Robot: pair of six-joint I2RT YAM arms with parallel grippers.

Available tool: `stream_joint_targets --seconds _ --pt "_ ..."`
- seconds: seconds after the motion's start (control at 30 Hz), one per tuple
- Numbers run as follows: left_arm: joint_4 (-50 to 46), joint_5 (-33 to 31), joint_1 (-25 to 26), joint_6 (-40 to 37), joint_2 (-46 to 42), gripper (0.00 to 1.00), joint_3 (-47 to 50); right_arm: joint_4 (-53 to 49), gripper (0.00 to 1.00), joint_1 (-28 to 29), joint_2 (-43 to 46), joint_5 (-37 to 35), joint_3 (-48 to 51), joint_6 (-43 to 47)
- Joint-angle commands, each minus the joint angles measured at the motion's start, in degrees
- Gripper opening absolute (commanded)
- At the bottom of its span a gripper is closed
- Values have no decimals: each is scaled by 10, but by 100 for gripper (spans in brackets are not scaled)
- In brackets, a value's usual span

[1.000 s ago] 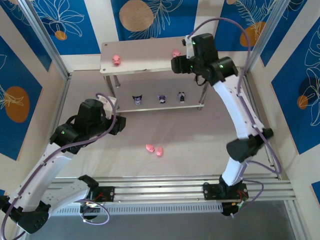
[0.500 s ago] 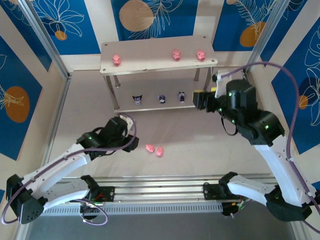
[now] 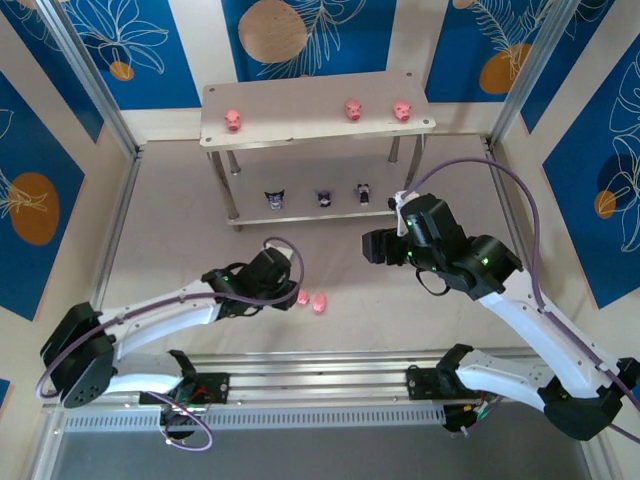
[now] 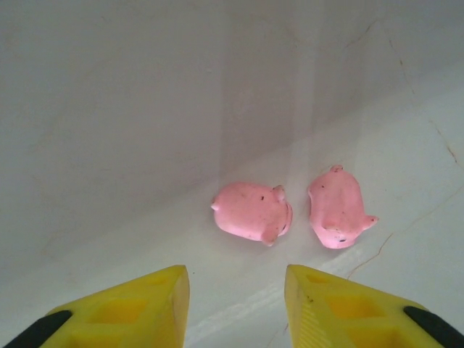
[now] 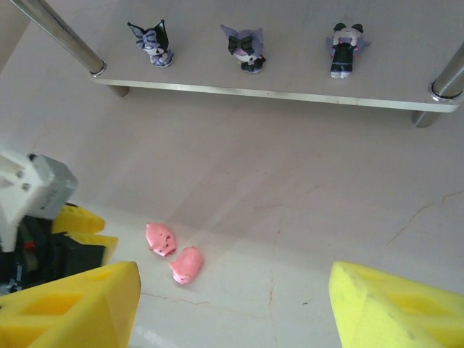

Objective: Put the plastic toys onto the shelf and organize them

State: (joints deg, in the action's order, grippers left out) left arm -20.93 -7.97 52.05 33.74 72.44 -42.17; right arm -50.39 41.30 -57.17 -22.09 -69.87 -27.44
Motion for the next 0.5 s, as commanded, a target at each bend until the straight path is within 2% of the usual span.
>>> stream_joint_targets --seconds 0.0,0.2,0.47 --pt "29 20 9 38 16 34 10 17 70 3 10 15 12 -13" --pt "6 32 9 48 32 25 21 25 70 3 11 17 24 -10" --pt "31 31 9 45 97 23 37 32 70 -2 20 16 38 -7"
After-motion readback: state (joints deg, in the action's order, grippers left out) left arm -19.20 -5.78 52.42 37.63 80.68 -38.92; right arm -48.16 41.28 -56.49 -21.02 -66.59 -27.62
